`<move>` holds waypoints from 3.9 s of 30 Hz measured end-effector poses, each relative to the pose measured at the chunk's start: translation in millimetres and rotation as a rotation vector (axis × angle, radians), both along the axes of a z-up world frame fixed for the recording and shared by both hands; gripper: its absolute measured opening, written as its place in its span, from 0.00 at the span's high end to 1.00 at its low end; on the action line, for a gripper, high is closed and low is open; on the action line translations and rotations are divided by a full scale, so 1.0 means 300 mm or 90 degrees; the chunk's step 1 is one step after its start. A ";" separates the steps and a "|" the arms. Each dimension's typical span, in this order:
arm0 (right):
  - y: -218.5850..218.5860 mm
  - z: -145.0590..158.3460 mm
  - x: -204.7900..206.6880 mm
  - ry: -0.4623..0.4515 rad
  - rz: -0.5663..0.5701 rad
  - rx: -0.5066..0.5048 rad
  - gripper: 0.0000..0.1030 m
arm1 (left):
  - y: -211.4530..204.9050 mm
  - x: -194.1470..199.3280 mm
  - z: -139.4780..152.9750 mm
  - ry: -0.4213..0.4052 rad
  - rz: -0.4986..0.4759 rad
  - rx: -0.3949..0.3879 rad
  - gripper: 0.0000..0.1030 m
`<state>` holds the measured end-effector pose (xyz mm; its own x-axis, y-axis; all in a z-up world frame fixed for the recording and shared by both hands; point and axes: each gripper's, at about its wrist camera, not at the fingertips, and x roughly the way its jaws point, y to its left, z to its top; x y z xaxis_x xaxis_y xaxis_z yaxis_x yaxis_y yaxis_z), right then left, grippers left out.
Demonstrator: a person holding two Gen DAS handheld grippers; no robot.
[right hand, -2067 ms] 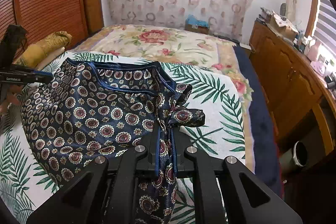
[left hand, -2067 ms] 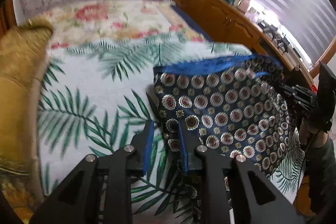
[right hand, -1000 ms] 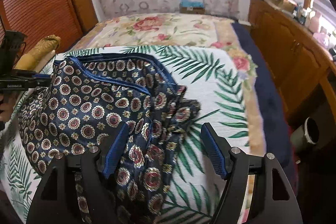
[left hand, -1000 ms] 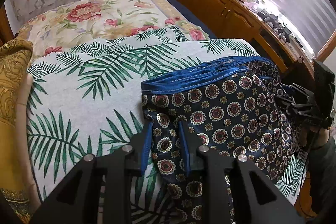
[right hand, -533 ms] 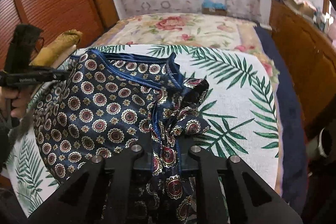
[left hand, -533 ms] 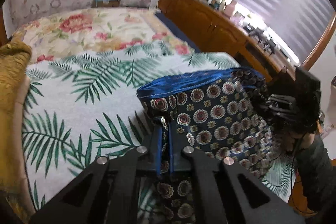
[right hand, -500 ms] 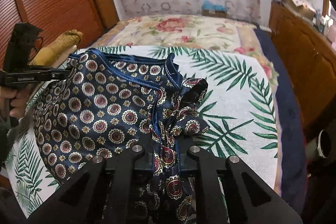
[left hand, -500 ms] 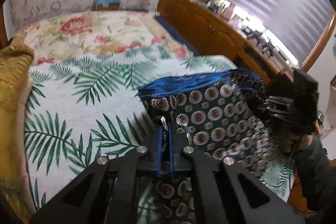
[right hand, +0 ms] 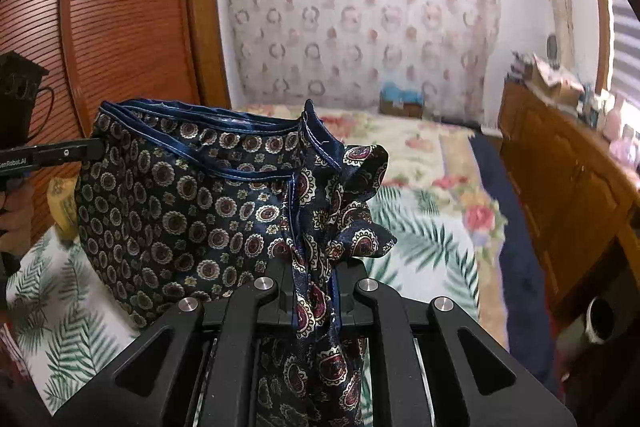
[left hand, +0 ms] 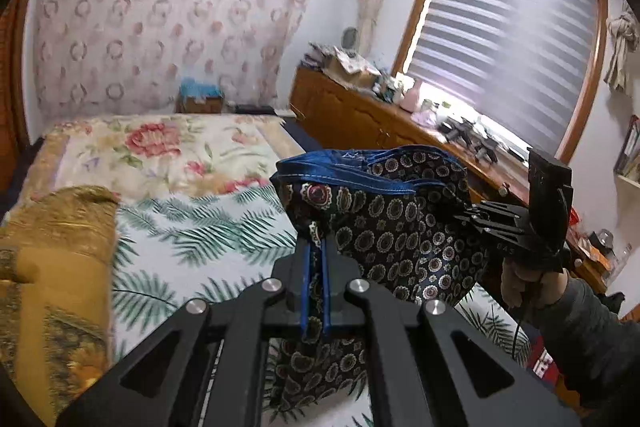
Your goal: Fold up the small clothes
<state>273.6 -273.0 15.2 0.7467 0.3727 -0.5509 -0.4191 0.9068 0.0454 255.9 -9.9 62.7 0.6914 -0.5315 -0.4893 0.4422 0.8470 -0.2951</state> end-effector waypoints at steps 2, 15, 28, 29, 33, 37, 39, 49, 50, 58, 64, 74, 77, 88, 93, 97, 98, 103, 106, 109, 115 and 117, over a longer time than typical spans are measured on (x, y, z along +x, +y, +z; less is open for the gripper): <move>0.028 0.040 0.002 -0.015 0.012 -0.005 0.92 | 0.040 -0.016 0.015 -0.008 0.016 0.000 0.99; 0.429 0.163 0.116 -0.066 0.144 -0.031 0.92 | 0.431 -0.143 0.011 -0.043 0.166 0.005 0.99; 0.910 0.196 0.267 -0.090 0.275 -0.095 0.92 | 0.703 -0.237 -0.146 -0.024 0.302 0.005 0.99; 0.947 0.193 0.279 -0.092 0.284 -0.102 0.92 | 0.715 -0.244 -0.165 -0.019 0.310 0.005 0.99; 1.108 0.173 0.336 -0.093 0.322 -0.134 0.92 | 0.759 -0.282 -0.246 0.004 0.340 -0.003 0.99; 1.260 0.153 0.378 -0.096 0.354 -0.154 0.92 | 0.765 -0.305 -0.292 0.020 0.355 0.005 0.99; 1.333 0.145 0.392 -0.097 0.369 -0.159 0.92 | 0.771 -0.314 -0.309 0.026 0.363 0.007 0.99; 1.527 0.096 0.443 -0.070 0.385 -0.151 0.89 | 0.801 -0.326 -0.347 0.052 0.397 0.018 0.98; 1.530 0.093 0.447 -0.066 0.379 -0.150 0.85 | 0.800 -0.327 -0.347 0.054 0.402 0.021 0.98; 1.443 0.123 0.476 -0.052 0.317 -0.100 0.56 | 0.802 -0.344 -0.327 0.045 0.417 0.043 0.96; 1.356 0.051 0.456 -0.001 0.320 -0.092 0.56 | 0.805 -0.375 -0.280 0.020 0.428 0.073 0.85; 1.299 -0.119 0.449 0.064 0.268 -0.091 0.56 | 0.737 -0.394 -0.227 0.006 0.412 0.135 0.83; 1.230 -0.079 0.393 0.049 0.251 -0.069 0.56 | 0.703 -0.397 -0.221 0.006 0.400 0.140 0.83; 0.813 0.064 0.064 -0.007 0.154 -0.003 0.38 | 0.473 -0.421 -0.169 -0.034 0.298 0.127 0.83; 0.642 0.095 -0.073 -0.027 0.103 0.024 0.13 | 0.354 -0.419 -0.142 -0.047 0.269 0.129 0.83; 0.548 0.102 -0.153 -0.036 0.059 0.022 0.12 | 0.288 -0.411 -0.131 -0.044 0.245 0.124 0.82; 0.527 0.105 -0.172 -0.039 0.051 0.026 0.12 | 0.269 -0.411 -0.130 -0.043 0.242 0.126 0.82; 0.440 0.111 -0.252 -0.050 0.005 0.036 0.12 | 0.197 -0.409 -0.127 -0.035 0.232 0.130 0.82; 0.386 0.112 -0.296 -0.058 -0.021 0.040 0.12 | 0.159 -0.415 -0.127 -0.033 0.236 0.138 0.82; 0.337 0.118 -0.338 -0.064 -0.047 0.046 0.12 | 0.129 -0.427 -0.113 -0.040 0.237 0.143 0.82; 0.276 0.146 -0.420 -0.086 -0.082 0.051 0.12 | 0.096 -0.466 -0.052 -0.067 0.257 0.146 0.82; 0.258 0.159 -0.448 -0.094 -0.090 0.055 0.12 | 0.092 -0.481 -0.032 -0.078 0.263 0.148 0.81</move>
<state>139.1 -195.5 62.9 0.8651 0.2988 -0.4028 -0.2952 0.9527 0.0726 111.7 17.8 53.2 0.8812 -0.0871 -0.4647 0.0753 0.9962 -0.0439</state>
